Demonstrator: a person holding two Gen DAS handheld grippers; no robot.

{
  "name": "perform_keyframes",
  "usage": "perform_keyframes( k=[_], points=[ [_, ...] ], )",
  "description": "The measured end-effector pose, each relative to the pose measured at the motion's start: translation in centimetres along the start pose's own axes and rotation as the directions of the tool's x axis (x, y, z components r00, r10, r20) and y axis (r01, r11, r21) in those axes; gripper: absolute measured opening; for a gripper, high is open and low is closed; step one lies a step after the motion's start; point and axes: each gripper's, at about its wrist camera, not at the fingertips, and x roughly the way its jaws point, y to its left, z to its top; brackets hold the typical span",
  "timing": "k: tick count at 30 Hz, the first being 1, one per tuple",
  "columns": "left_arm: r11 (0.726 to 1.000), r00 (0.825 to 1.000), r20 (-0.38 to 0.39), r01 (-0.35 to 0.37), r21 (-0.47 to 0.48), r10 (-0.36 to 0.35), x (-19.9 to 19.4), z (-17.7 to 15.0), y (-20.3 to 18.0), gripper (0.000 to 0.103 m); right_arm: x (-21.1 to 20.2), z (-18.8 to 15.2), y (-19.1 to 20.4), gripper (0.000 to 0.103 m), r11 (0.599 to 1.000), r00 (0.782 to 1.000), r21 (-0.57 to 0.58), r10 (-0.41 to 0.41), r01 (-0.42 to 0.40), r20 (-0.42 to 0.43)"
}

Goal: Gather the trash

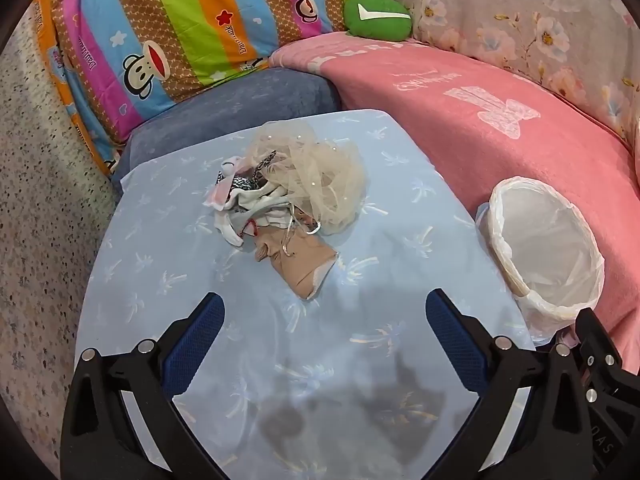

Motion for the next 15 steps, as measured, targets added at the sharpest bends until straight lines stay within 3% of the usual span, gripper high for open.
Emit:
perform_keyframes(
  k=[8,15],
  points=[
    [1.0,1.0,0.009,0.017,-0.016,-0.017,-0.6,0.1,1.7,0.096,-0.1,0.2,0.5,0.097,1.0,1.0,-0.013,-0.011,0.012,0.005],
    [1.0,1.0,0.017,-0.001,-0.004,0.001,-0.5,0.2,1.0,0.096,-0.1,0.4,0.8,0.097,1.0,1.0,-0.015,-0.008,0.008,0.008]
  ],
)
